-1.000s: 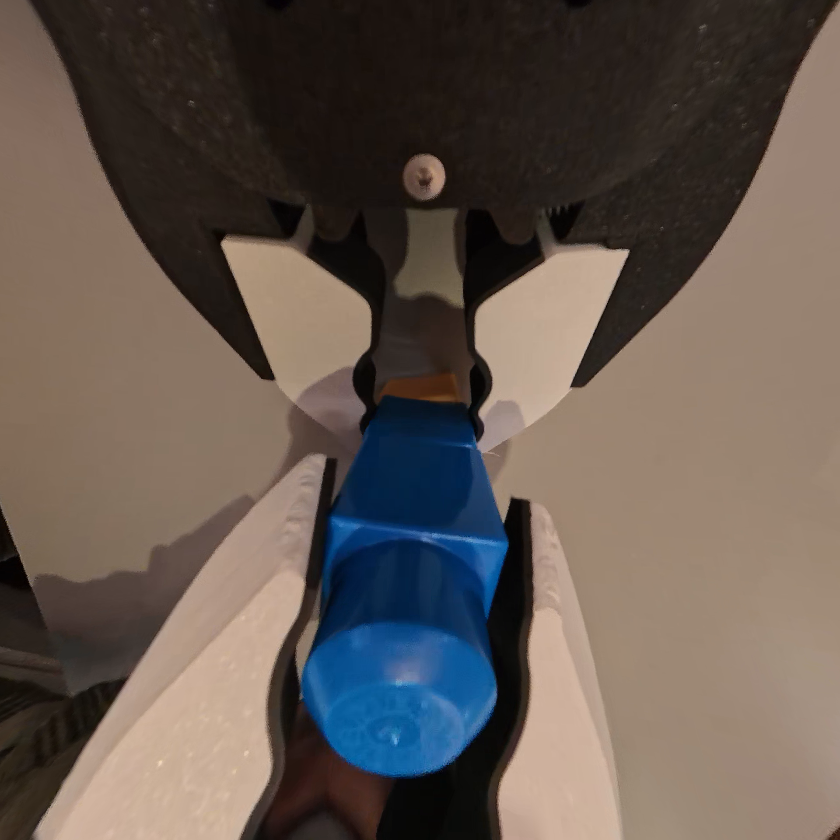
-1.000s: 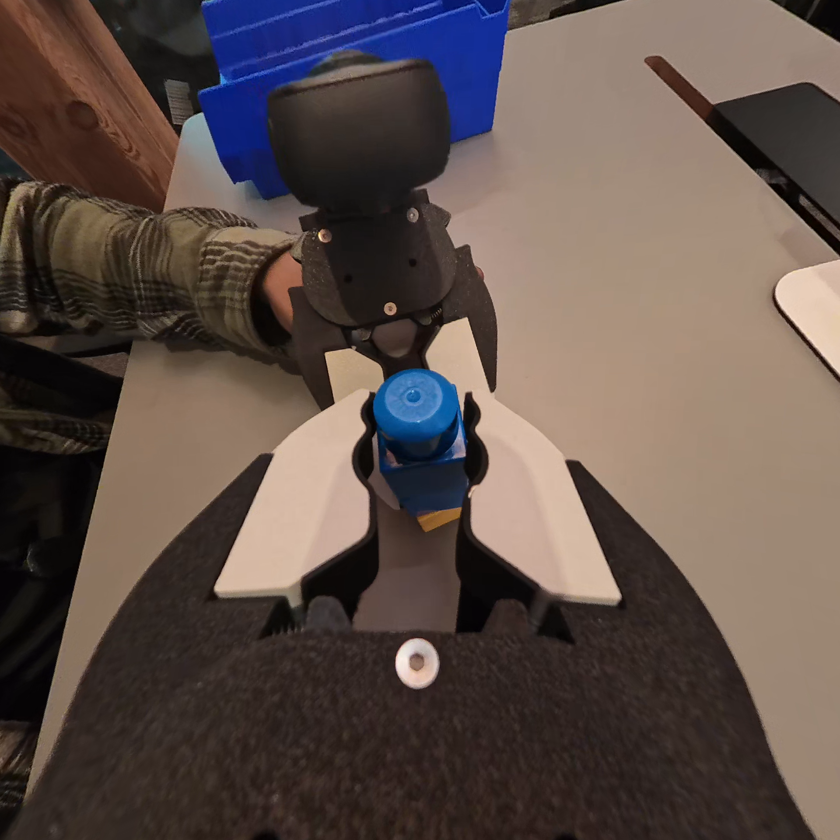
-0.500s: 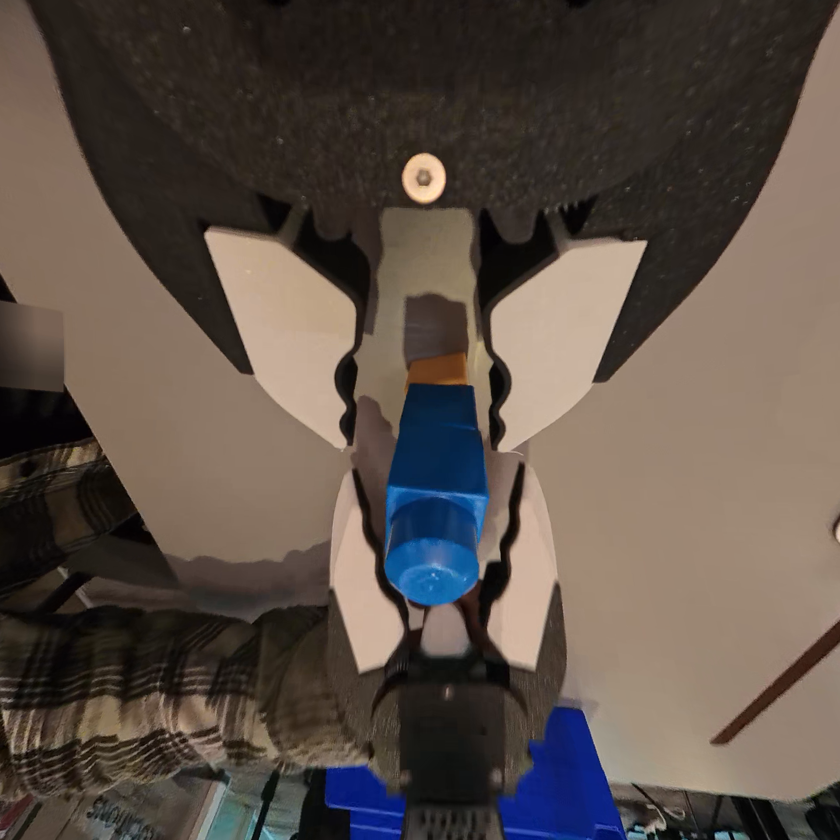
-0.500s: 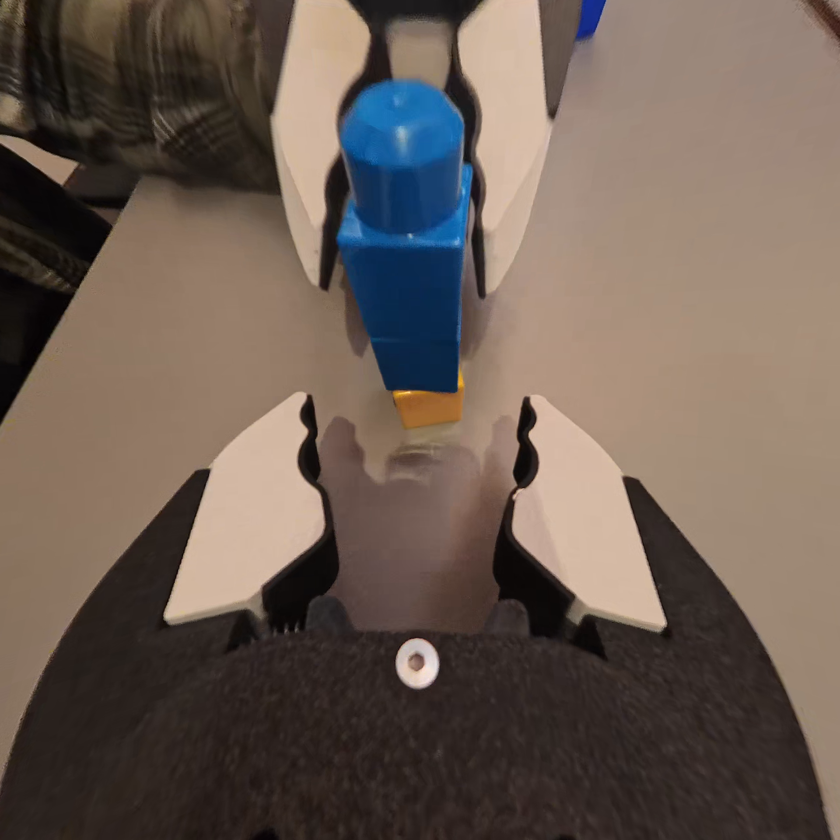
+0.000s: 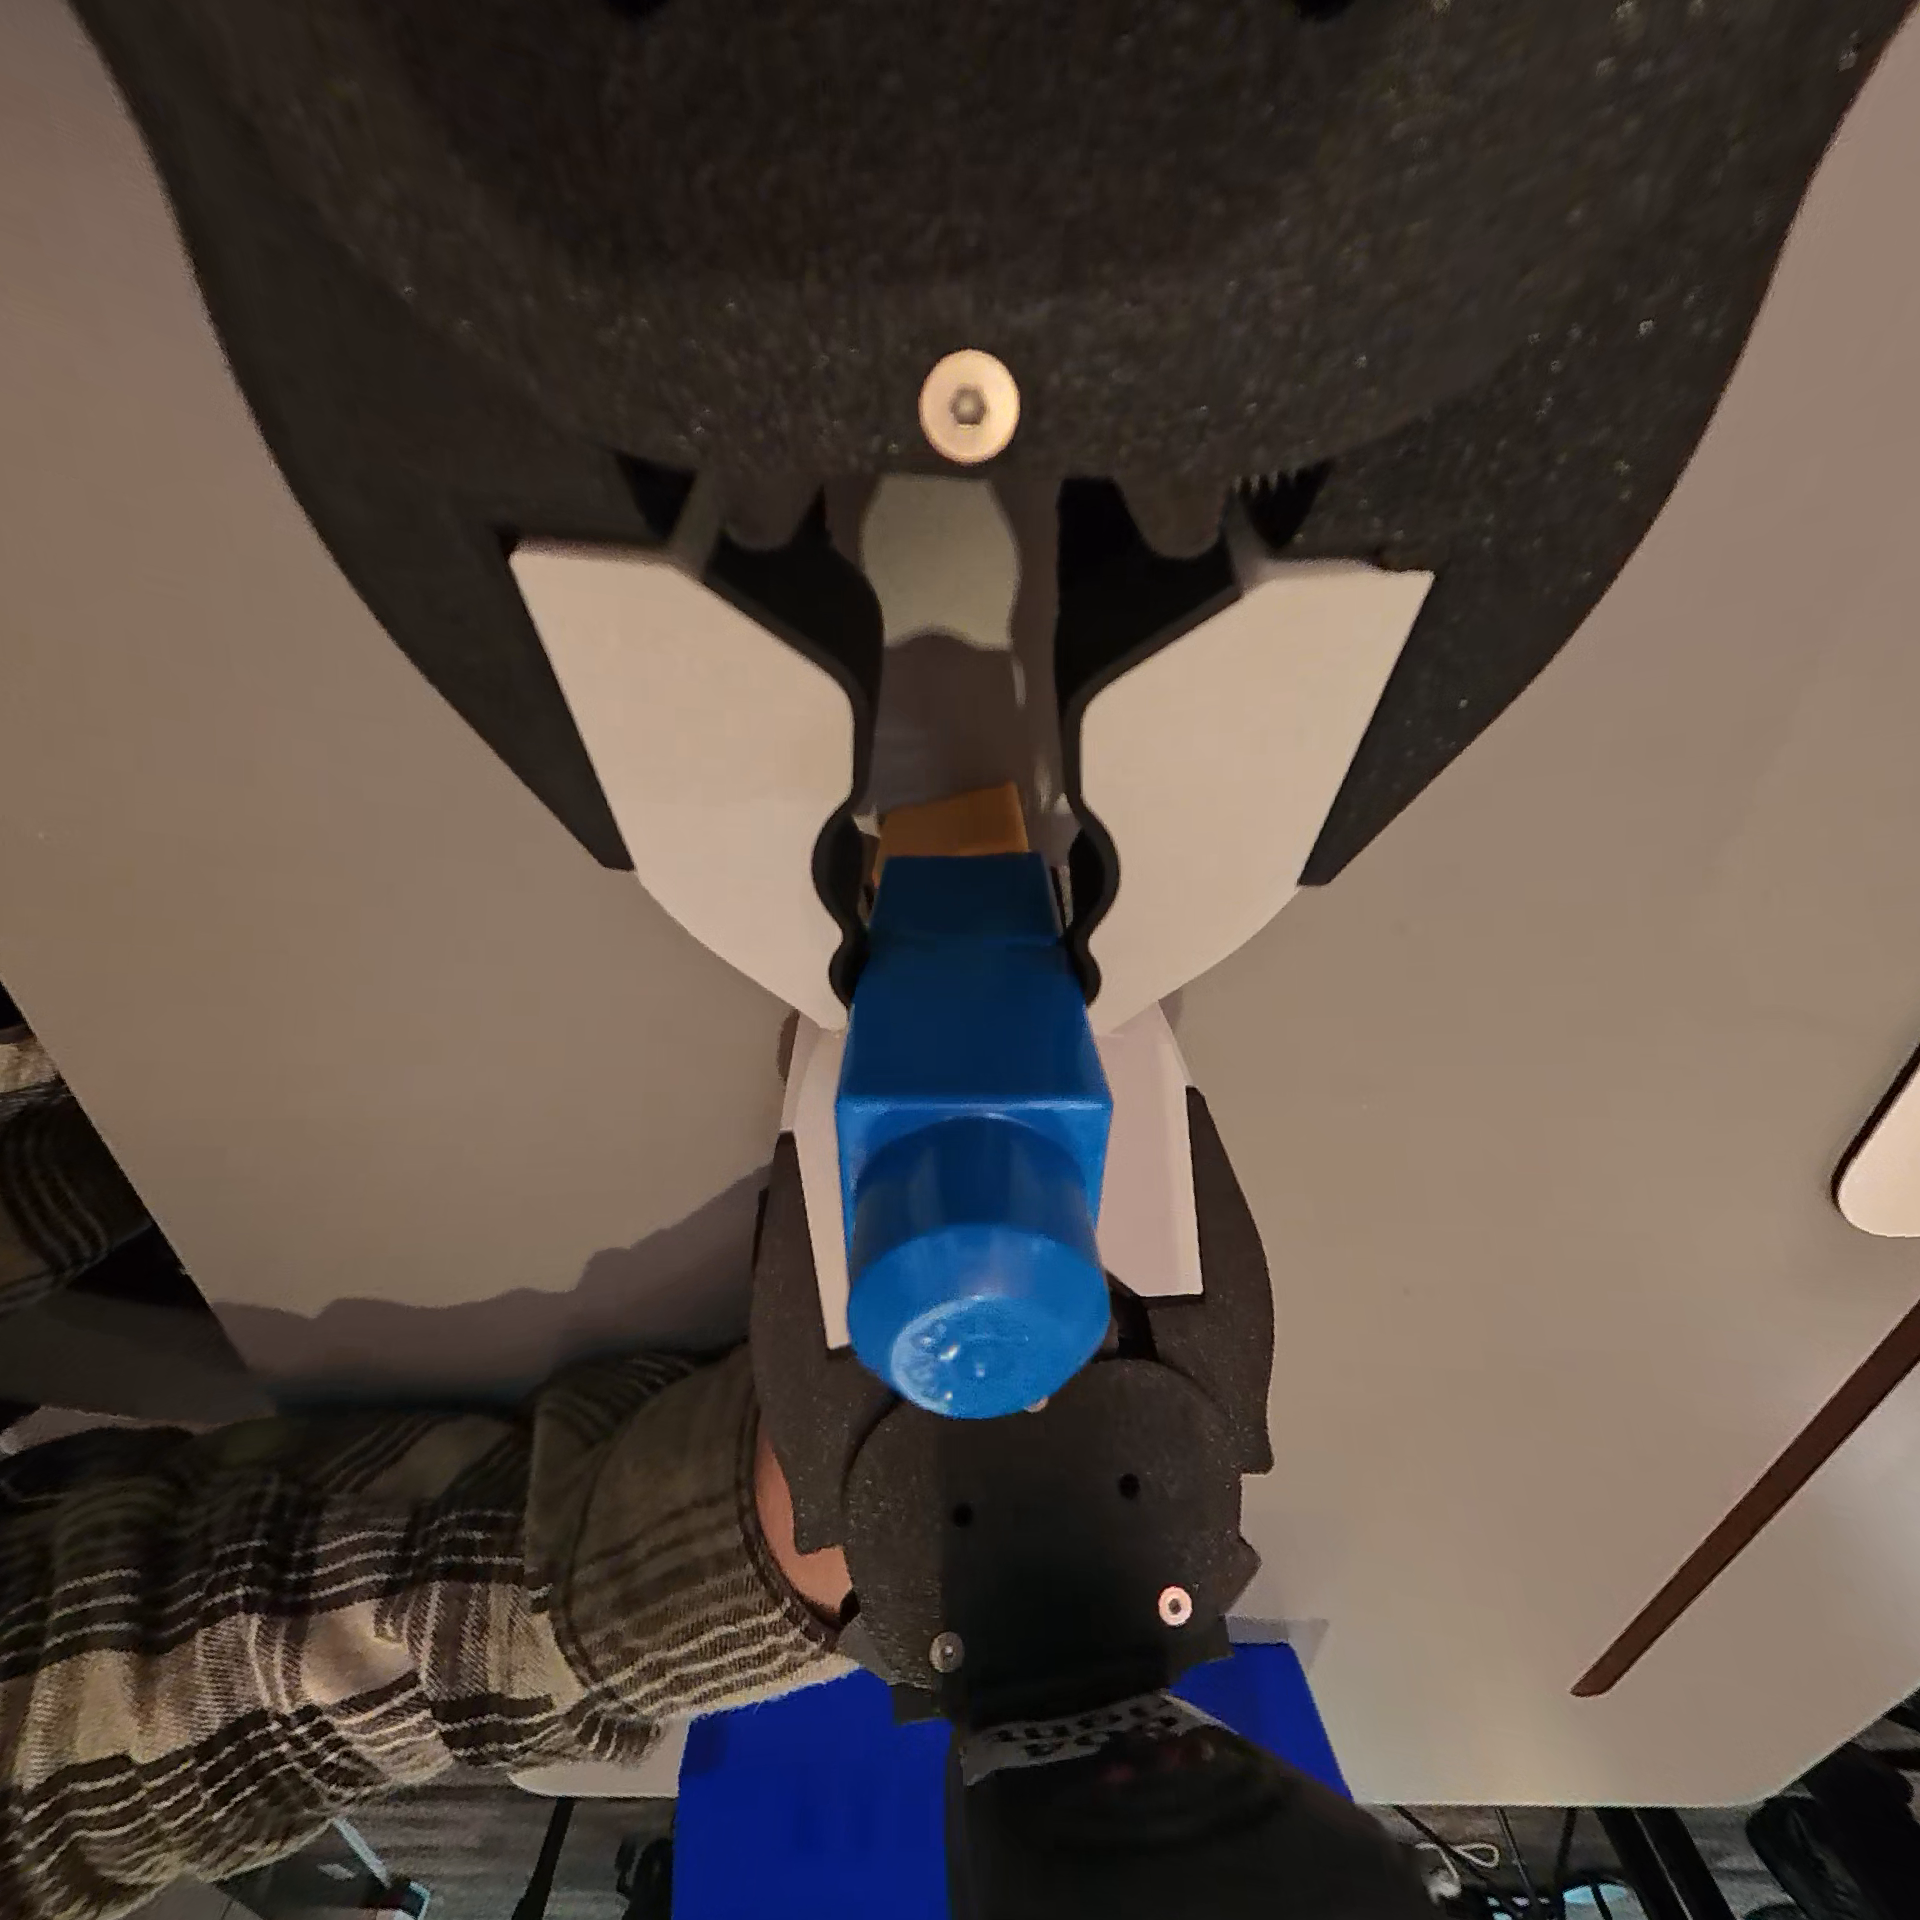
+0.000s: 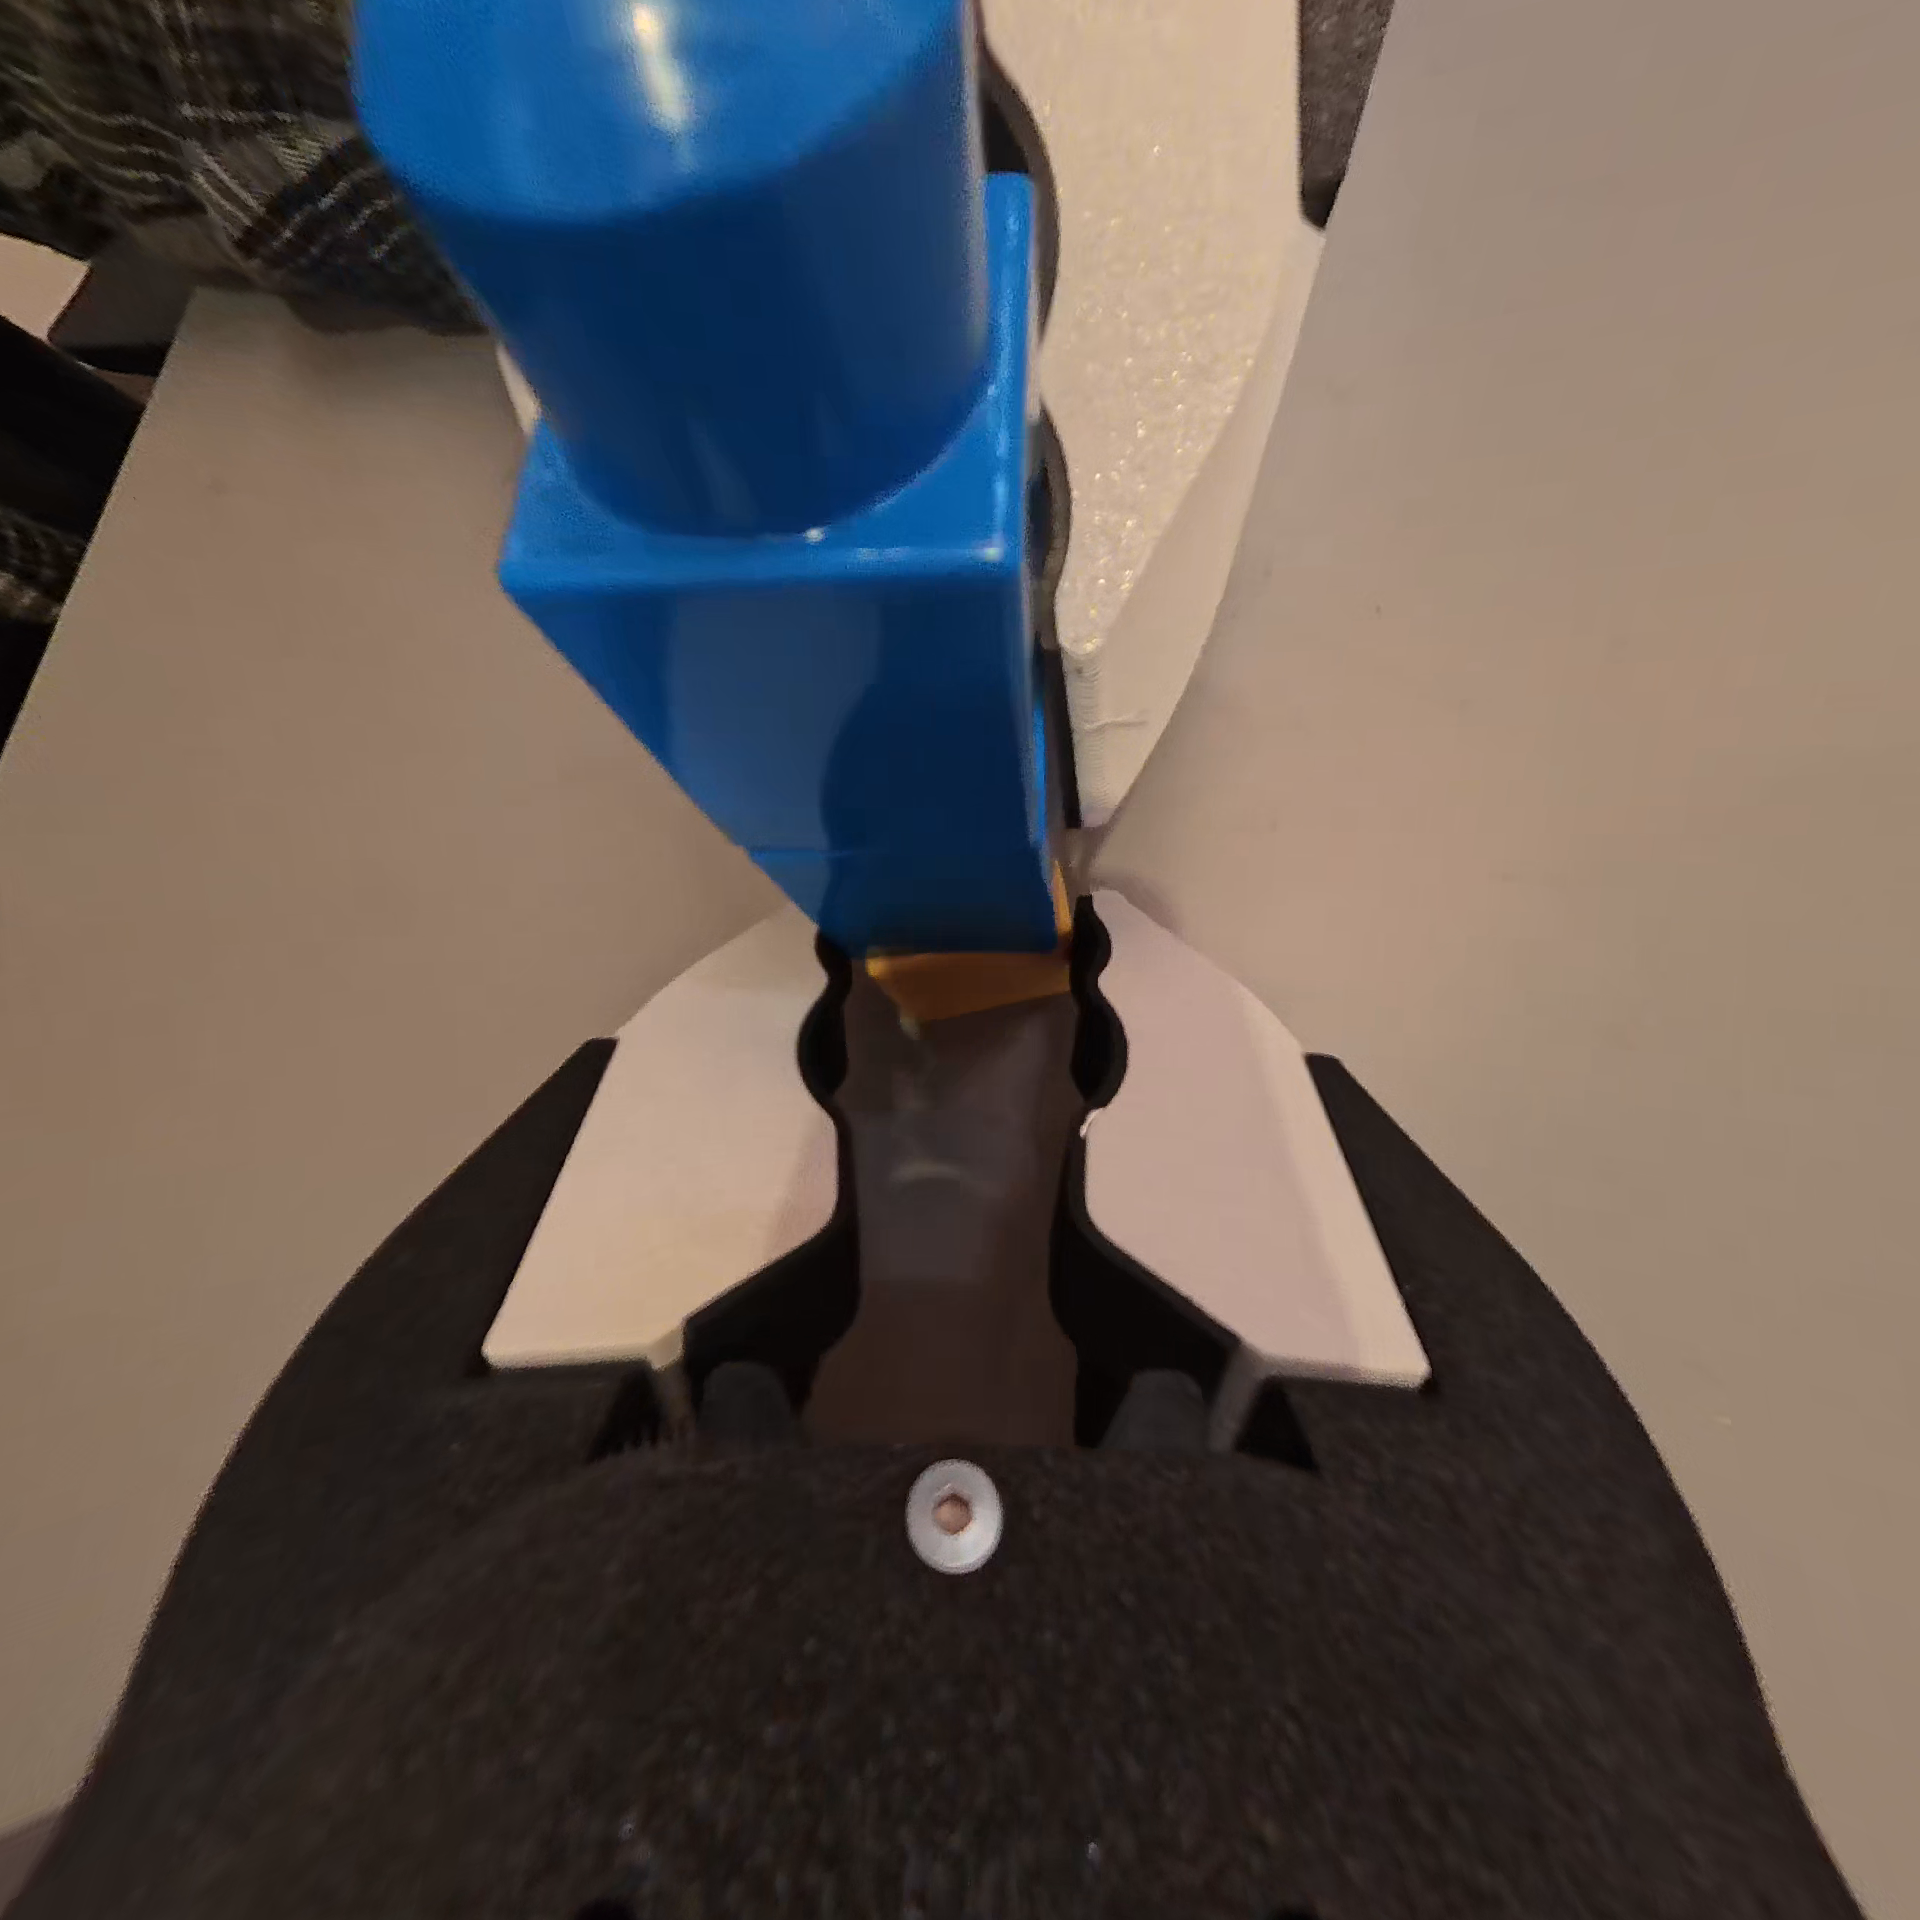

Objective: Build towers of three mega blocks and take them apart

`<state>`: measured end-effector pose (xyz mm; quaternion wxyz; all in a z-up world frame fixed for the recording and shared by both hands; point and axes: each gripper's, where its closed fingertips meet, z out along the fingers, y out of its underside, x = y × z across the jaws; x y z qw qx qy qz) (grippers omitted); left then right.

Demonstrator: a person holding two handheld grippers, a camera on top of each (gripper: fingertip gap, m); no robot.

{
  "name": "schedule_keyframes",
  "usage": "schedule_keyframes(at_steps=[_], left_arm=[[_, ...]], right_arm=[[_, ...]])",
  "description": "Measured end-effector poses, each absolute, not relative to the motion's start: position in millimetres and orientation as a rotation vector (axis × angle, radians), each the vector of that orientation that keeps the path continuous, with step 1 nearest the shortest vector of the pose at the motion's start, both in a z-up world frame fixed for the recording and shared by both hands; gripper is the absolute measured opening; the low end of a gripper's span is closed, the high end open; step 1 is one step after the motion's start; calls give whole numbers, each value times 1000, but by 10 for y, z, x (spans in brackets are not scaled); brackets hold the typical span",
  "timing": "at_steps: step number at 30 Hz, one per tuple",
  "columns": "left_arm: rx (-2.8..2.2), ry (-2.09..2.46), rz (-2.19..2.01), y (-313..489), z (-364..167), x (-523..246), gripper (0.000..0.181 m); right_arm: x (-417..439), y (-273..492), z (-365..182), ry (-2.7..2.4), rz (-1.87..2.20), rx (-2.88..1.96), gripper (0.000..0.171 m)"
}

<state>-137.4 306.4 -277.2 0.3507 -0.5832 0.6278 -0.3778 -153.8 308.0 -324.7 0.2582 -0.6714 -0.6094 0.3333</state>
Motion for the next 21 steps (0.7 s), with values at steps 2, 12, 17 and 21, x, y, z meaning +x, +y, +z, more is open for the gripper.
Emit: schedule_keyframes(at_steps=[2, 12, 17, 21], left_arm=[[-1522, 1615, -949, 3072, -2771, -1377, 35], [-1567, 1545, -888, 3079, -2778, -1400, 36], [-1565, 1552, -893, 3078, -2779, -1396, 36], [-1550, 1567, -916, 3076, -2777, -1405, 36]], right_arm=[[-1538, 3095, -3254, -1643, 865, -1818, 38], [-1552, 3104, -3267, -1570, 758, -1839, 37], [-1553, 3101, -3268, -1558, 772, -1851, 37], [-1478, 3104, -3224, -1579, 779, -1809, 61]])
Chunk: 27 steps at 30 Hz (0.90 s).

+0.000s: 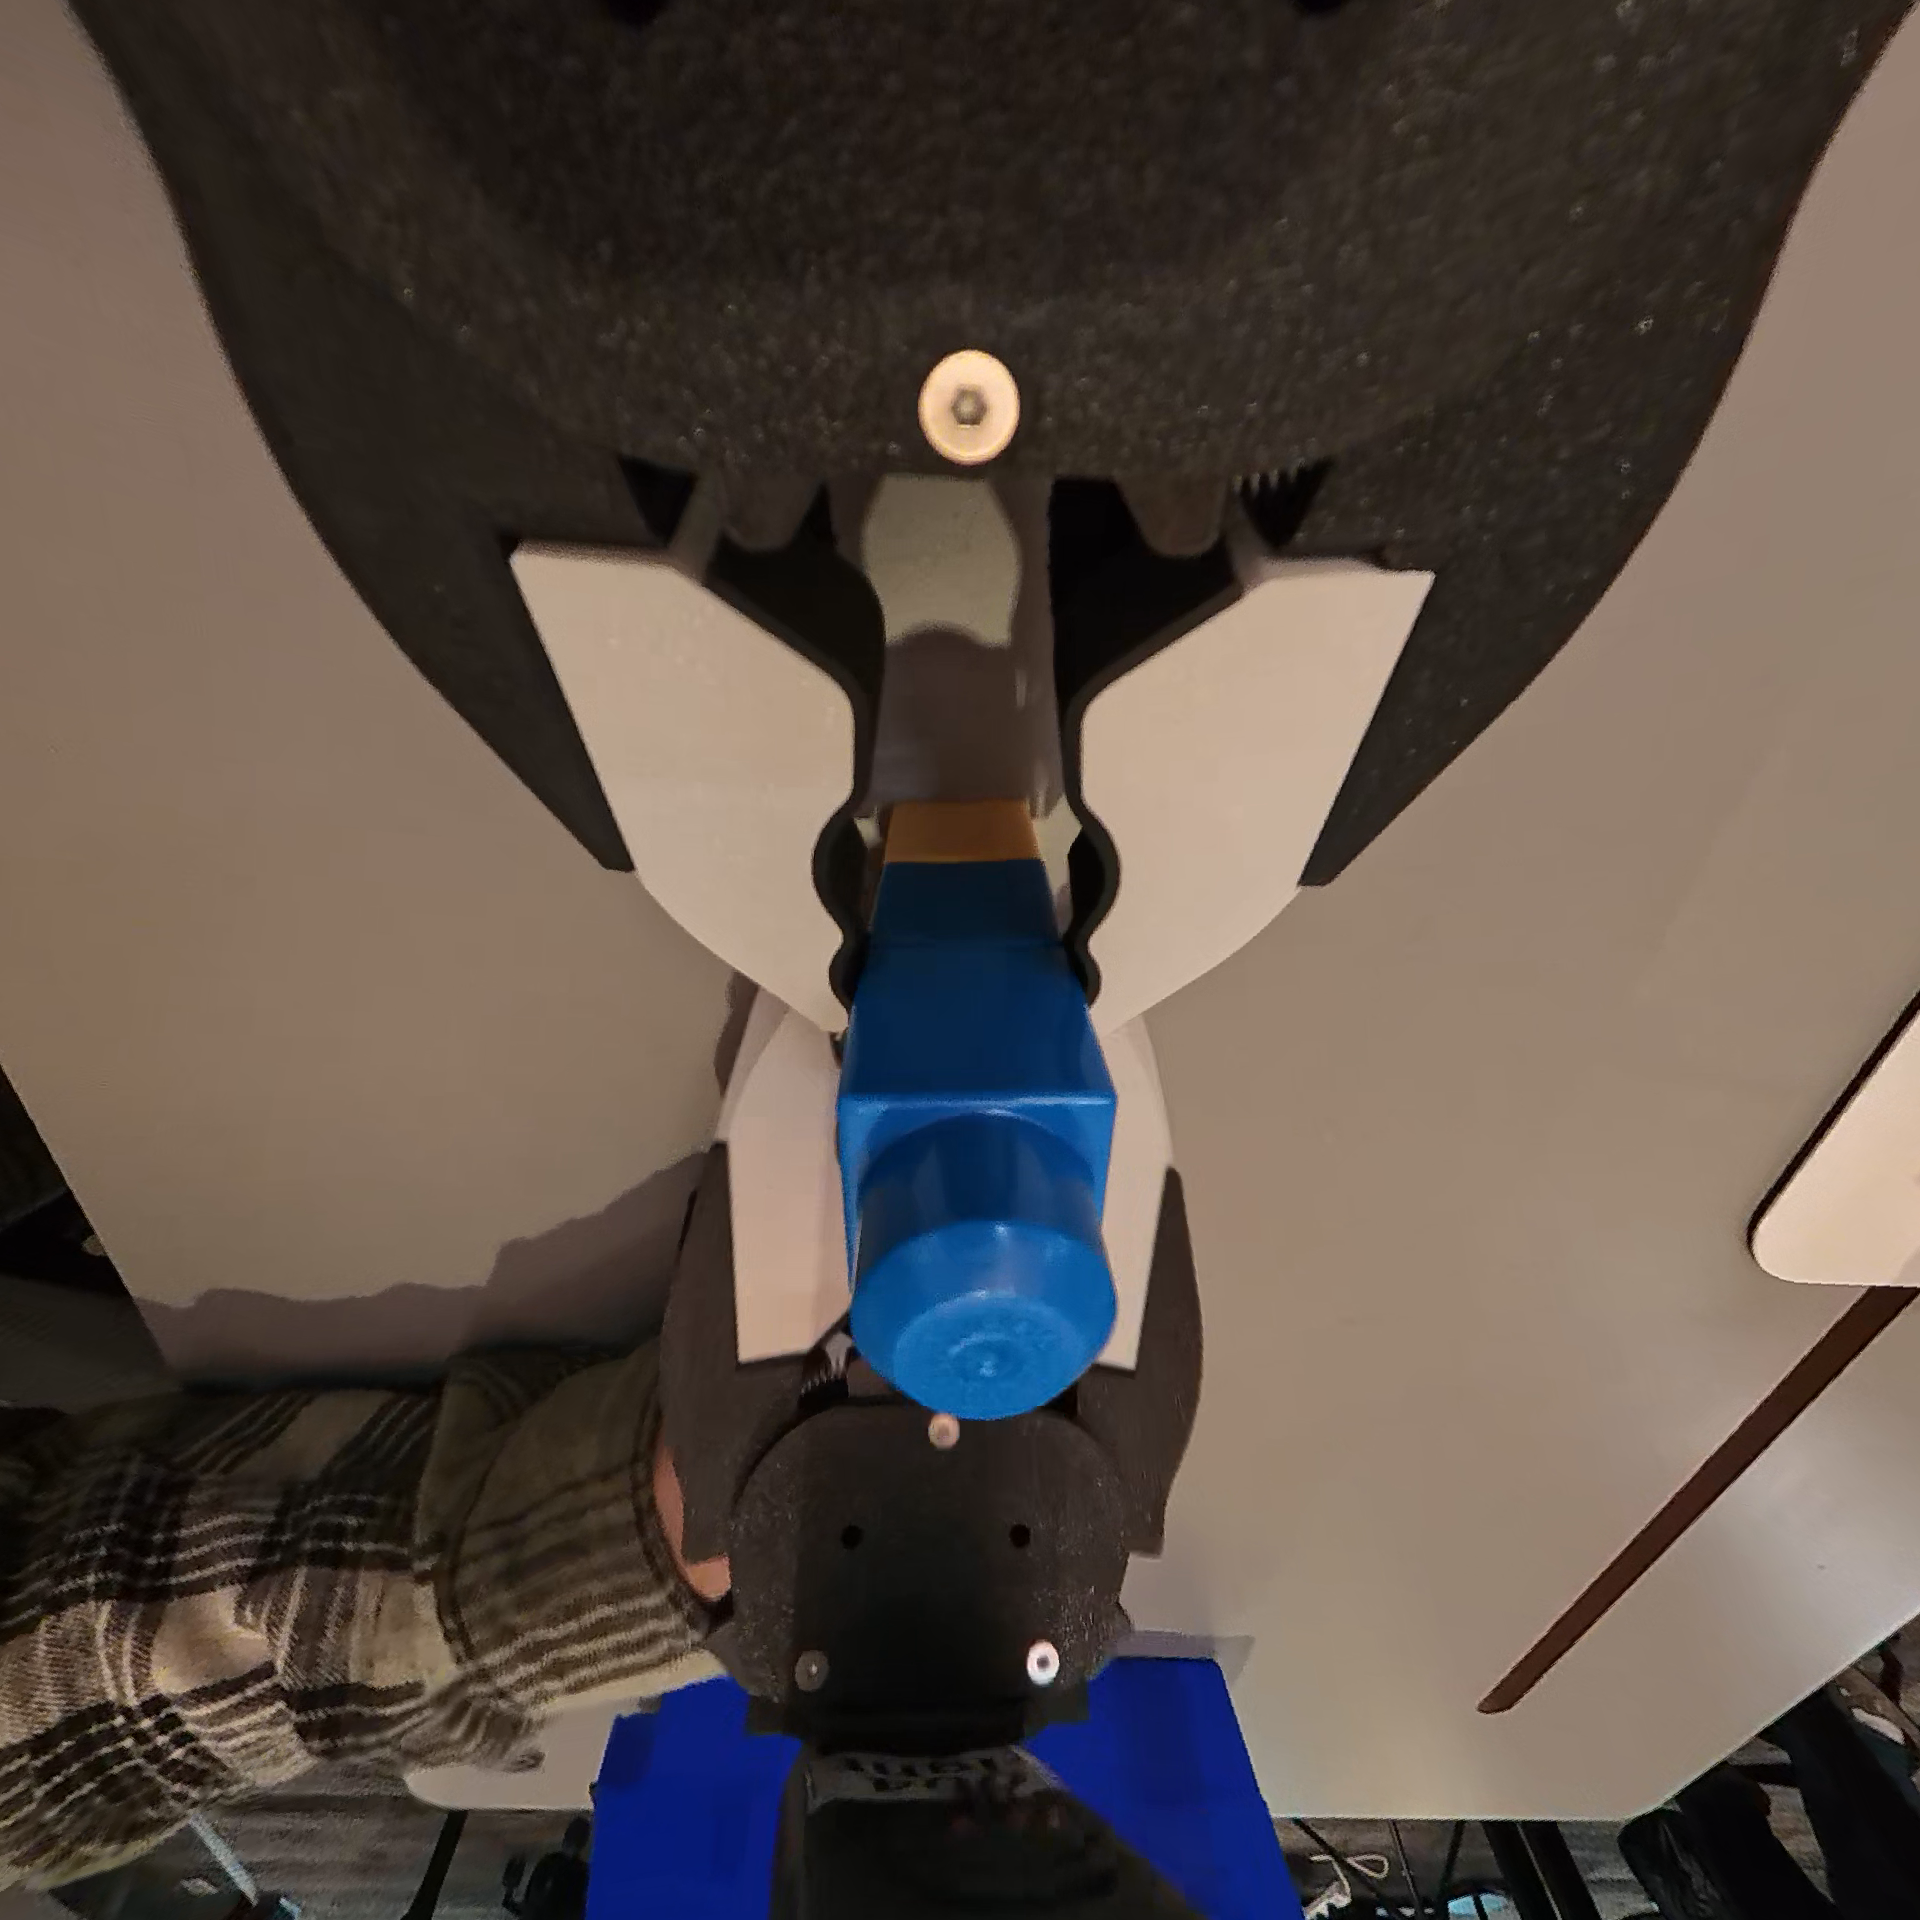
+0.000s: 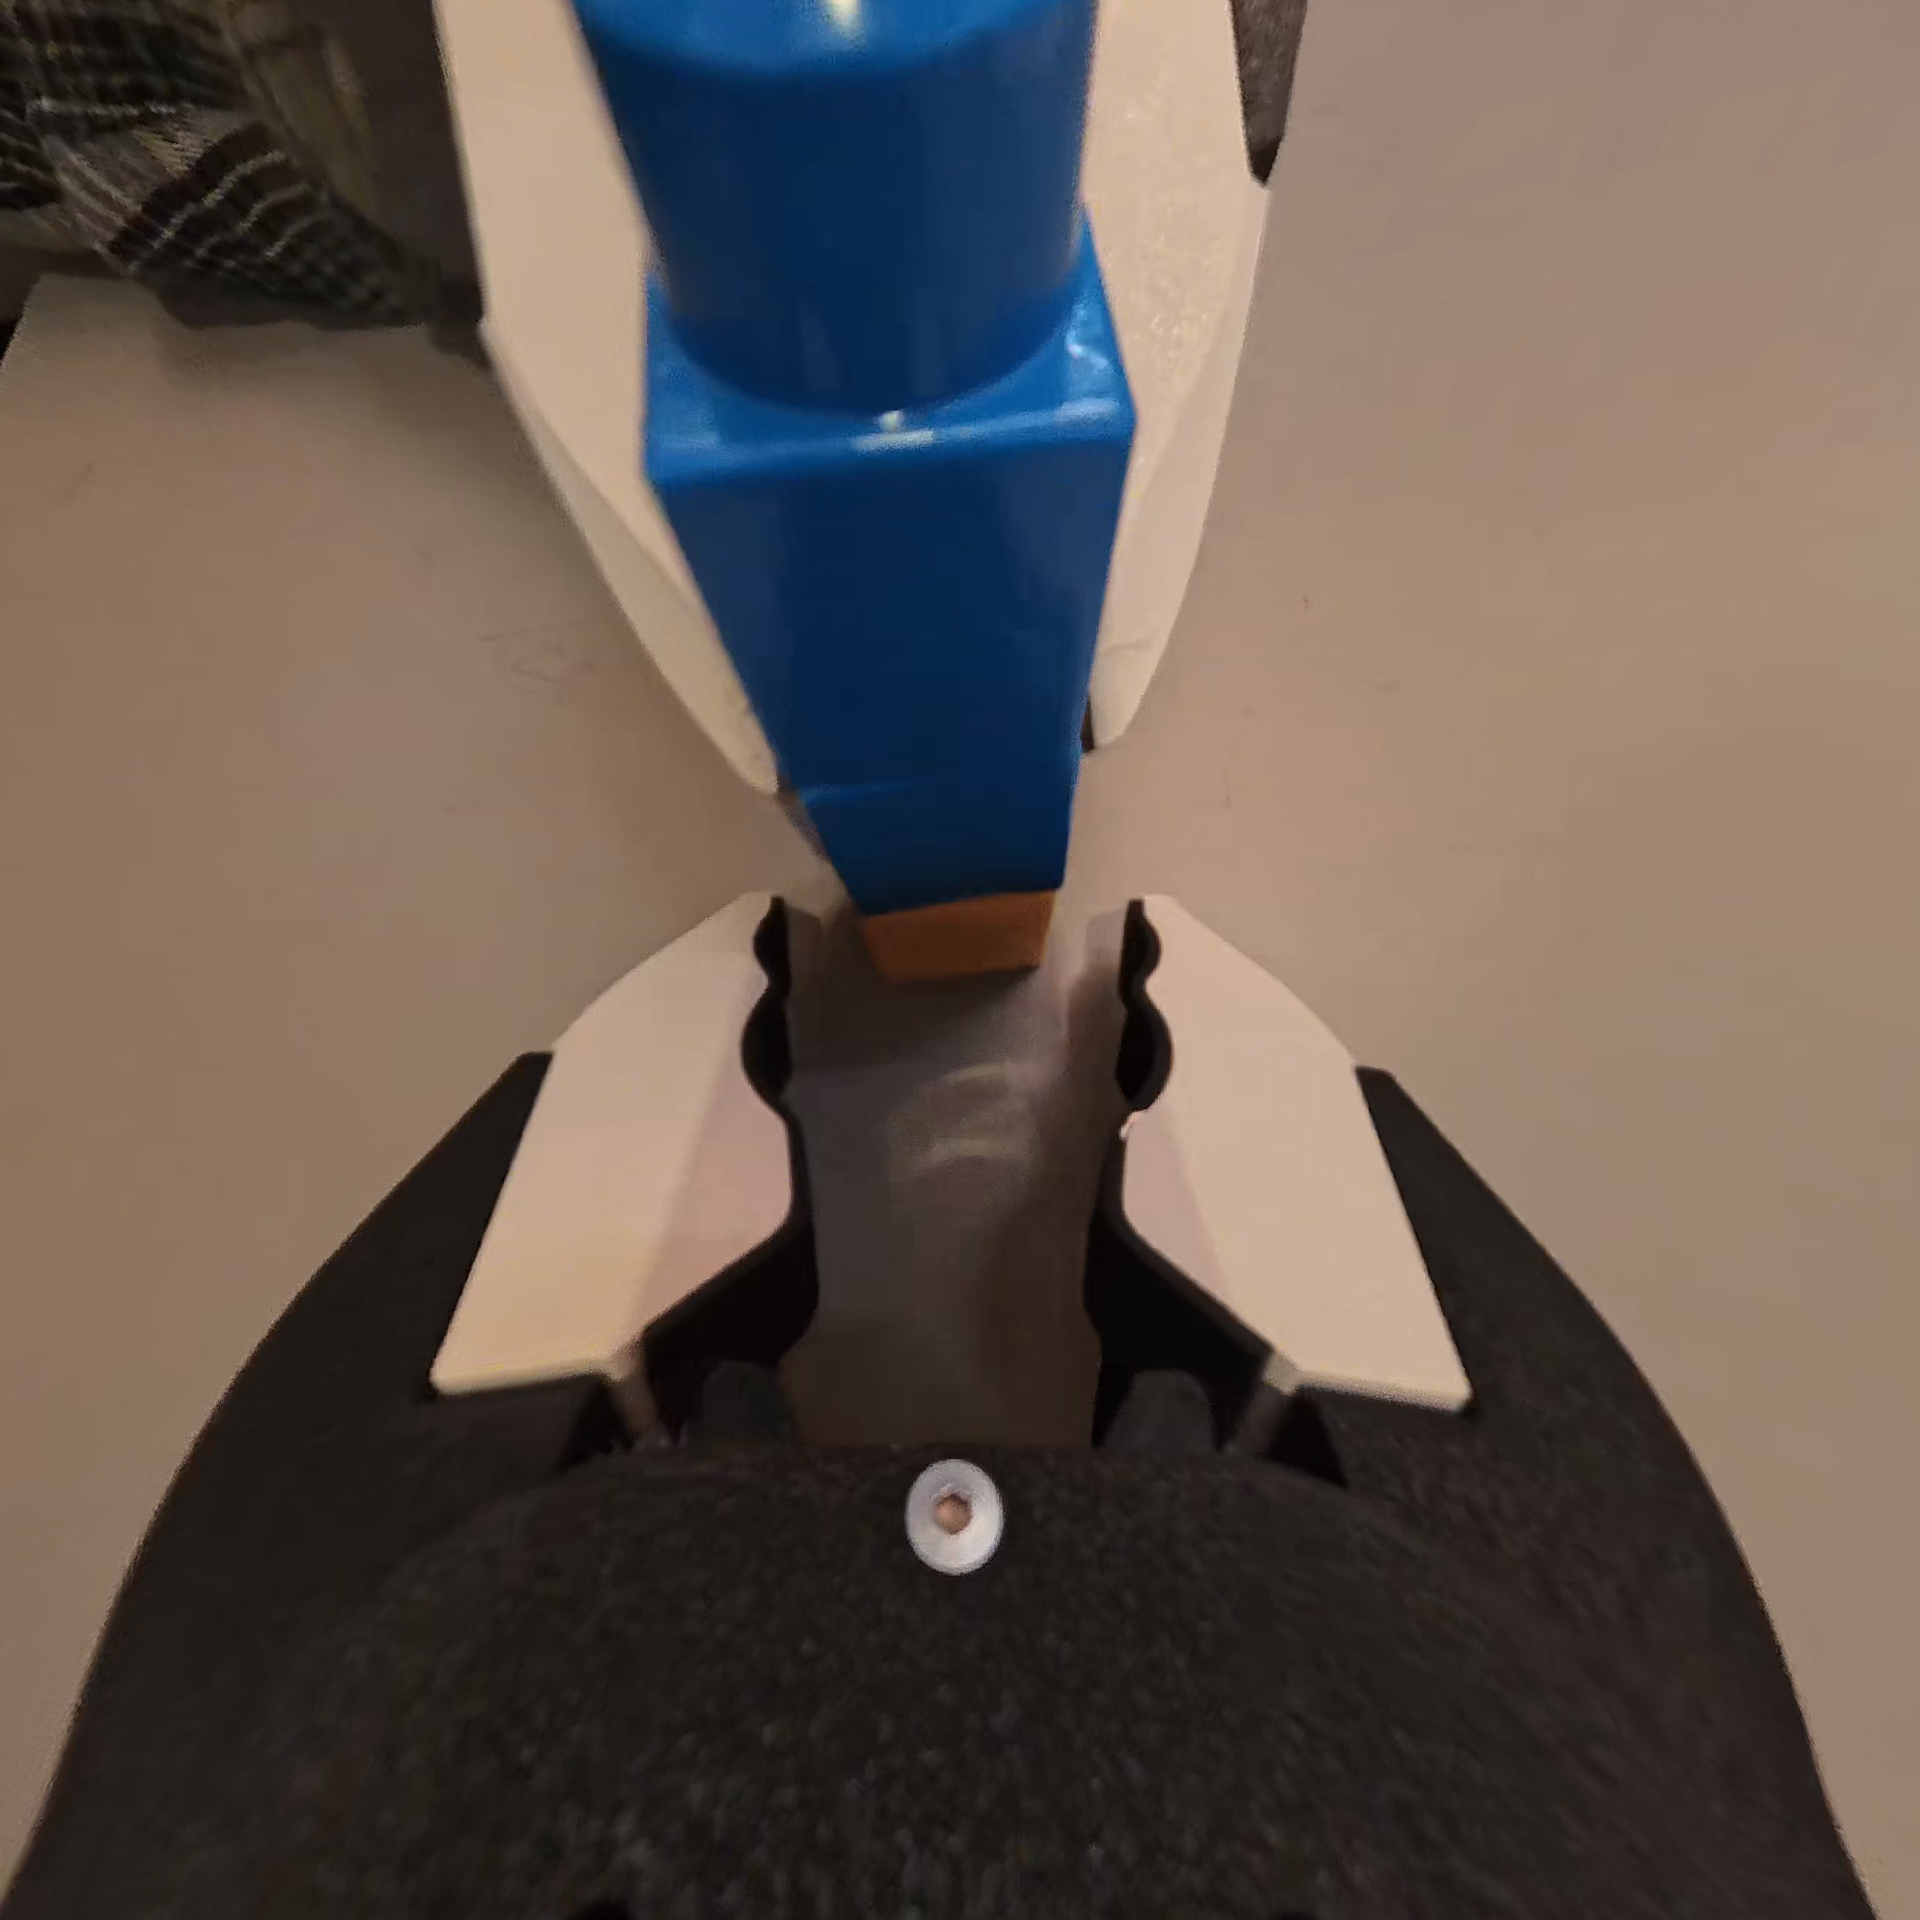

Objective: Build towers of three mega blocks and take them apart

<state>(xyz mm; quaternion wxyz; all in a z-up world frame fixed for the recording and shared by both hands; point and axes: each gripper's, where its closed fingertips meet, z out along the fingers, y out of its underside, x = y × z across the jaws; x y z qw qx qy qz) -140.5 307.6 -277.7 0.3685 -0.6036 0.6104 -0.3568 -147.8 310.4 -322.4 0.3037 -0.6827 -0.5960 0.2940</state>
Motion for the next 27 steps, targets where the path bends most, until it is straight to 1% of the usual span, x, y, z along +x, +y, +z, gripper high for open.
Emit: schedule_keyframes(at_steps=[2, 4, 7, 9, 12, 17, 20, 21, 23, 25, 27], left_arm=[[-1547, 1574, -915, 3076, -2778, -1407, 36], [-1547, 1575, -924, 3075, -2778, -1407, 36], [-1545, 1581, -927, 3074, -2779, -1401, 36], [-1545, 1584, -928, 3074, -2780, -1393, 36], [-1544, 1580, -933, 3073, -2779, -1394, 36], [-1540, 1582, -931, 3071, -2779, -1394, 36], [-1547, 1632, -887, 3067, -2825, -1434, 36], [-1554, 1676, -845, 3060, -2873, -1484, 41], [-1556, 1695, -838, 3051, -2870, -1589, 65], [-1551, 1646, -921, 3061, -2740, -1703, 70], [-1522, 1553, -1002, 3132, -2552, -1810, 69]], right_arm=[[-1386, 3107, -3098, -1569, 796, -1767, 65], [-1330, 3111, -2844, -1530, 836, -1716, 68], [-1373, 3124, -2394, -1485, 870, -1629, 67], [-1485, 3100, -2212, -1503, 877, -1597, 63], [-1634, 3069, -2157, -1570, 870, -1596, 56], [-1665, 3106, -2252, -1593, 888, -1640, 34], [-1658, 3086, -2260, -1585, 931, -1627, 31], [-1648, 3087, -2261, -1590, 929, -1626, 31], [-1637, 3088, -2262, -1598, 939, -1624, 31], [-1630, 3082, -2266, -1618, 941, -1614, 31], [-1628, 3072, -2271, -1642, 935, -1601, 30]])
